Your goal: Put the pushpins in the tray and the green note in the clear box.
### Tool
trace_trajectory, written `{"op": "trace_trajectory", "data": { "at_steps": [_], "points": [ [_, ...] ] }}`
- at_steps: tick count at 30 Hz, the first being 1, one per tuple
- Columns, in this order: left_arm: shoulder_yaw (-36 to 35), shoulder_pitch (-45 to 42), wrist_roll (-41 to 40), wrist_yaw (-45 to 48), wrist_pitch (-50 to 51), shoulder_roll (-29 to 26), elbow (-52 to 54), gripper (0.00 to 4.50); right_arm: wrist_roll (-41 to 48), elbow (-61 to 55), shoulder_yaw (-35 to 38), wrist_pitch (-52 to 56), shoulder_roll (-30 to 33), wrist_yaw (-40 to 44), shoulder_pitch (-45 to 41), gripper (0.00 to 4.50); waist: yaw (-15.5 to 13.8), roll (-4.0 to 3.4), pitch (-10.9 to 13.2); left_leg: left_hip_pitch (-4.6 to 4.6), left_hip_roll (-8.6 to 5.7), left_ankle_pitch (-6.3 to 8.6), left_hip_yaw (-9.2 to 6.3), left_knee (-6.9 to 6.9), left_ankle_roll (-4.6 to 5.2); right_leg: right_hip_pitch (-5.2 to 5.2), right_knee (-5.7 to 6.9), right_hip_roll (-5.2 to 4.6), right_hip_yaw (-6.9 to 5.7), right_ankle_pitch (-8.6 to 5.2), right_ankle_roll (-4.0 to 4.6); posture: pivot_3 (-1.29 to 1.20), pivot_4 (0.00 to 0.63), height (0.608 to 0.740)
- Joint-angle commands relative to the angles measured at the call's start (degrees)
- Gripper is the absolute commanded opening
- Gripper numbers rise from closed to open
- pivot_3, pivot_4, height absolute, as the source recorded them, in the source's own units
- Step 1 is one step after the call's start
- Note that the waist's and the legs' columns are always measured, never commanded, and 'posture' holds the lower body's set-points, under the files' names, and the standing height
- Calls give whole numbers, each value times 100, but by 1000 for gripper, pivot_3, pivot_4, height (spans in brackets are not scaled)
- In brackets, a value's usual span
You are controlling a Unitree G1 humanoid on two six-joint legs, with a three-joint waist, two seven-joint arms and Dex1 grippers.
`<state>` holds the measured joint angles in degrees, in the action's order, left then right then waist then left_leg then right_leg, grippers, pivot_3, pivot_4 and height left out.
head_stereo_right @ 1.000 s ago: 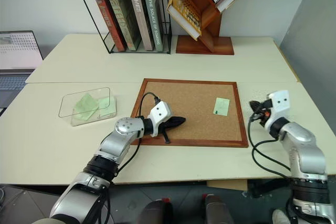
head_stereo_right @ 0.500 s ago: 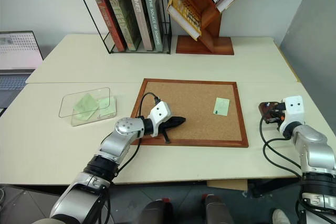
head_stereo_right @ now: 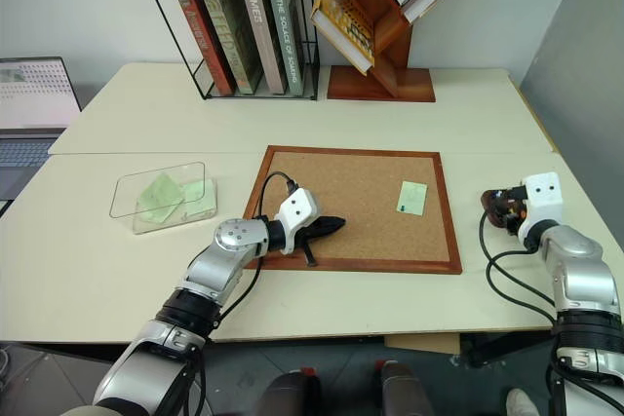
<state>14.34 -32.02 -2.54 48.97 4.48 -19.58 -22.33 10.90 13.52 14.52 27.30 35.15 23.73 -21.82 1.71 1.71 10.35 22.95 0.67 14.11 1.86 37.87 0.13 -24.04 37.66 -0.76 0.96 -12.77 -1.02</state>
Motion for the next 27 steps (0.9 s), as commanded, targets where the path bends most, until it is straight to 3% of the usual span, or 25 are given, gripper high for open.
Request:
{"op": "trace_trajectory", "data": {
  "at_steps": [1, 8, 14, 27],
  "points": [
    [17, 41, 147, -68, 34, -29, -160, 0, 266, -436, 330, -229, 48, 85, -106, 2363, 0, 0, 0, 0, 0, 0, 0, 0, 0, 0, 0, 0, 0, 0, 0, 0, 150, 740],
    [15, -5, 148, -58, -8, -13, -228, 0, 683, -1634, -227, -304, -26, 1088, 466, 2363, -5, 0, 0, 0, 2, 0, -7, 0, 0, 2, 0, 9, 0, 0, 0, 0, 150, 740],
    [15, -22, 149, -65, -29, -1, -257, 0, 709, -2202, -881, -211, -377, 1233, 639, 2363, -4, 0, 0, -1, 2, 0, -4, 2, 0, 1, 0, 9, -3, 0, 0, 0, 150, 740],
    [26, 20, 150, -56, -6, 2, -165, 0, 98, -1114, -1699, -767, -1058, 1080, 7, 2363, -7, 1, 0, 0, 1, 0, -5, 3, 0, 0, -1, -7, -9, -1, 1, 0, 150, 740]
  ]
}}
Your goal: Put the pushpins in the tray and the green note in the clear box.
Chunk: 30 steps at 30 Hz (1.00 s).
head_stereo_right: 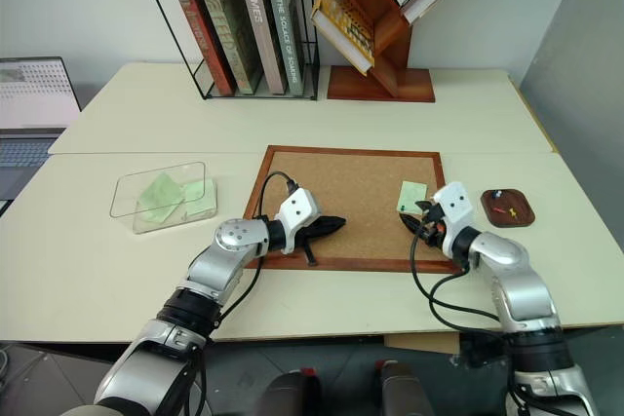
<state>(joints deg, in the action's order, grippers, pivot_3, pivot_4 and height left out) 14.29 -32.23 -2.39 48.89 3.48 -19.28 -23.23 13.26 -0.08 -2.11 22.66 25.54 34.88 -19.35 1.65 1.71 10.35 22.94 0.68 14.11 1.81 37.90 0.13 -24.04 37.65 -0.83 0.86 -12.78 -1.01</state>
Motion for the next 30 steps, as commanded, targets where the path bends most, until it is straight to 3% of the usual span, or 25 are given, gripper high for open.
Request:
{"op": "trace_trajectory", "data": {
  "at_steps": [1, 9, 22, 30],
  "points": [
    [29, 45, 135, -49, 98, -27, -69, 0, -179, 370, -56, -369, -142, -46, -299, 2363, -1, 0, 0, 0, 0, 0, -1, -1, 0, 0, 0, 0, 1, 0, 0, 0, 150, 740],
    [20, 82, 136, -53, 130, -45, -8, 0, -403, 1109, -53, -680, -381, -192, -600, 2363, 0, 0, 0, 1, -1, 0, 0, -2, 0, 0, 0, 0, 2, 0, 0, 0, 150, 740],
    [25, 167, 129, -67, 197, -70, 99, 0, -261, 934, -15, -674, -490, -121, -490, 31, 1, 0, 0, 1, 0, 0, -1, -3, 0, 0, 0, -1, 5, 0, 0, 0, 150, 740],
    [27, 197, 121, -84, 244, -64, 148, 0, -118, 258, -20, -587, -309, 129, -439, 31, 1, -1, 1, 4, 0, 0, -2, -6, 0, -2, 0, -1, 6, 0, 1, 0, 150, 740]
  ]
}}
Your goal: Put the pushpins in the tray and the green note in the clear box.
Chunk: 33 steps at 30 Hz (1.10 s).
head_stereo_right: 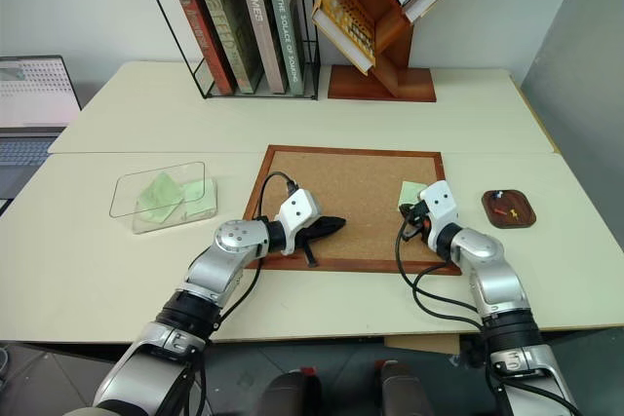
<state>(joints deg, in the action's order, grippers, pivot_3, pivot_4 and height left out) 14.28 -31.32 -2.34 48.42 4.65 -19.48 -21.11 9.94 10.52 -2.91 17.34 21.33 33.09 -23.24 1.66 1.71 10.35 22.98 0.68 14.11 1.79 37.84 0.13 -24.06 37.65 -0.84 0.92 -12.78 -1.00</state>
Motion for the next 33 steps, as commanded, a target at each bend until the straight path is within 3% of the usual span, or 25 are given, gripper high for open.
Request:
{"op": "trace_trajectory", "data": {
  "at_steps": [1, 14, 27, 33],
  "points": [
    [26, 106, 114, -37, 133, -43, -62, 0, 215, -886, 51, -45, 148, 337, -50, 31, 5, 0, 0, 0, 0, 0, 1, 0, 0, -1, 0, 0, 1, 0, 0, 0, 150, 740],
    [-426, -11, -483, -55, 581, 159, 318, 0, 355, -2119, 75, 355, 696, 742, 159, 31, -8, 1, 0, -1, 0, 0, -2, 2, 0, 1, -1, -2, -4, 0, 0, 0, 150, 740],
    [-1236, -160, -1672, -386, 2239, 447, 1308, 2124, 40, -2151, -180, -18, 788, 787, 116, 0, -1, 5, 4, 13, -2, 0, -5, 0, 0, -2, -22, -2, -8, 1, -2, 0, 150, 740],
    [-1606, -157, -2488, -886, 3503, 863, 1766, 3163, -336, -2090, -331, -520, 871, 822, 81, 0, -2, 5, 4, 23, -1, 0, -15, -1, 0, -2, -33, 0, -9, 1, -3, 0, 150, 740]
  ]
}}
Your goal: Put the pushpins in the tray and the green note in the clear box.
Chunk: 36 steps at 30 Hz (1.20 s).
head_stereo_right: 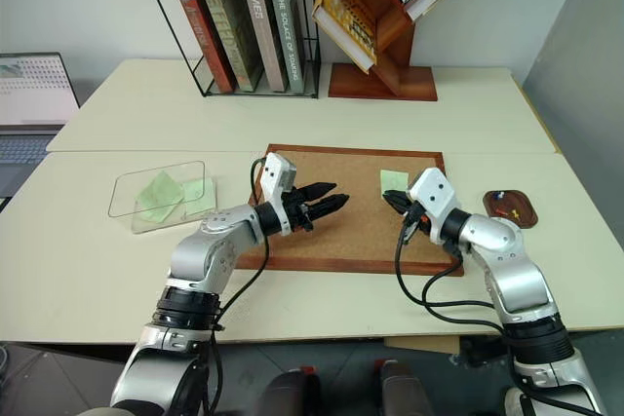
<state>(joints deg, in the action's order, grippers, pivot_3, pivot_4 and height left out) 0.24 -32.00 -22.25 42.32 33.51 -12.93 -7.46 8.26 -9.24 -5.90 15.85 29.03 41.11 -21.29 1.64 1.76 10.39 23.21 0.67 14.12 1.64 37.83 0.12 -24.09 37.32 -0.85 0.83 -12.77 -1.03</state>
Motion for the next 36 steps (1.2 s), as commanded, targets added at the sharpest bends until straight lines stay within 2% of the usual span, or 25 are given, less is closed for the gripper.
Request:
{"op": "trace_trajectory", "data": {
  "at_steps": [1, 4, 14, 24, 27, 36],
  "points": [
    [-281, -101, -639, -388, 822, 311, 443, 3393, -232, -112, -59, -460, 120, 34, -114, 0, -1, 0, 0, 3, -1, 0, -3, 1, 0, 0, -2, 0, -2, 0, -1, 0, 150, 740],
    [-500, -176, -1093, -655, 1404, 610, 479, 4000, -456, -106, -168, -762, 214, 91, -116, 0, -3, 0, 0, 6, -2, 0, -2, 1, 0, 1, -8, 3, -2, 2, -4, 0, 150, 740],
    [-913, -574, -1648, -1256, 1948, 1196, -103, 4000, -910, -80, -425, -1423, 446, 238, -187, 0, -7, 1, 0, 6, -4, 0, -3, 2, 0, 2, -9, 23, 0, 4, -6, 0, 150, 740],
    [-731, -740, -1603, -1260, 1745, 1422, -427, 4000, -1056, -165, -476, -1534, 450, 322, -254, 0, -13, 1, 0, 6, -5, 0, -1, 3, -1, 2, -10, 23, 3, 5, -6, 0, 150, 740],
    [-832, -800, -1691, -1286, 1755, 1475, -503, 3583, -1080, -194, -482, -1533, 456, 341, -253, 0, -14, 1, 0, 6, -4, 0, -3, 3, -1, 2, -10, 23, 2, 5, -6, 0, 150, 740],
    [-999, -868, -1826, -1261, 1838, 1480, -622, 1903, -1142, -266, -482, -1549, 448, 378, -260, 0, -13, 1, 0, 6, -4, 0, -1, 4, -1, 2, -10, 24, 3, 5, -6, 0, 150, 740]
  ]
}}
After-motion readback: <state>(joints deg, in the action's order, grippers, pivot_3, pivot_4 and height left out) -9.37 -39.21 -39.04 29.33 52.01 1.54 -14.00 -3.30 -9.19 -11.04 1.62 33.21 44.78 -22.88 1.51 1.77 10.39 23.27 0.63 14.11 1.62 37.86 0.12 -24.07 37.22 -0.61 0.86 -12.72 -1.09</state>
